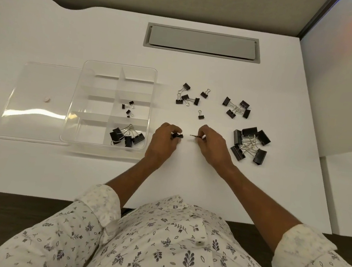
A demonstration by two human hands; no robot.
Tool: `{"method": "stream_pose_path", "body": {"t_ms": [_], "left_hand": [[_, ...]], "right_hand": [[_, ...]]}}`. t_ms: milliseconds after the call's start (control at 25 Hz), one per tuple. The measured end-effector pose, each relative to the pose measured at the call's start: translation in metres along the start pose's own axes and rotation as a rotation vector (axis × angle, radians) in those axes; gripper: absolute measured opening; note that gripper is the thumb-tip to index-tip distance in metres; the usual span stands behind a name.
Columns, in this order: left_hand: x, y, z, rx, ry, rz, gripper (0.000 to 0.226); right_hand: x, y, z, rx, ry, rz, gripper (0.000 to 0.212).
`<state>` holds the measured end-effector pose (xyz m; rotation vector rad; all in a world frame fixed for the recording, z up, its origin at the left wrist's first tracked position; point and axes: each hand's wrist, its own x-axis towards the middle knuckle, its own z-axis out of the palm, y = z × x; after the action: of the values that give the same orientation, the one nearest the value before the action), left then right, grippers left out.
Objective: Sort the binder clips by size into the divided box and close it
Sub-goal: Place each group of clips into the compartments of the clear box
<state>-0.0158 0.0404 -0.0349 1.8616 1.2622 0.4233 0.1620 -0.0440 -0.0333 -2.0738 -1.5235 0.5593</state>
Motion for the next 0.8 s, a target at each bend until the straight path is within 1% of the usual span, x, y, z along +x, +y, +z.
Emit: {"method": "stream_pose_path", "body": {"t_ms": [120,160,240,320,400,480,600,800], "left_hand": [[-0.003,0.006,-0.003,-0.121,0.005,-0.011,0.025],[-0.003,0.008,-0.004,-0.153,0.009,-0.013,0.026],[-0.002,0.011,-0.007,-0.202,0.024,-0.019,0.026],[0.001,0.013,-0.014,-0.242,0.040,-0.005,0.025],[0.005,0.014,-0.025,-0.304,0.057,-0.006,0.024],[0.010,0.013,-0.039,-0.420,0.072,-0.053,0.024],[0.021,0.012,-0.068,-0.618,0.127,-0.141,0.024],[0.055,0.004,-0.123,-0.751,0.260,-0.220,0.020]], "right_hand": [[0.001,-0.003,-0.001,0.243,0.070,0.208,0.011],[0.003,-0.002,-0.001,0.375,0.096,0.305,0.012],[0.007,-0.003,-0.002,0.715,0.105,0.481,0.015],[0.011,-0.007,-0.005,1.027,0.061,0.564,0.021],[0.016,-0.015,-0.007,1.190,0.006,0.580,0.021],[0.026,-0.029,-0.008,1.284,-0.032,0.575,0.015],[0.049,-0.059,-0.004,1.345,-0.067,0.548,0.014],[0.101,-0.125,0.007,1.340,-0.097,0.459,0.013]]}}
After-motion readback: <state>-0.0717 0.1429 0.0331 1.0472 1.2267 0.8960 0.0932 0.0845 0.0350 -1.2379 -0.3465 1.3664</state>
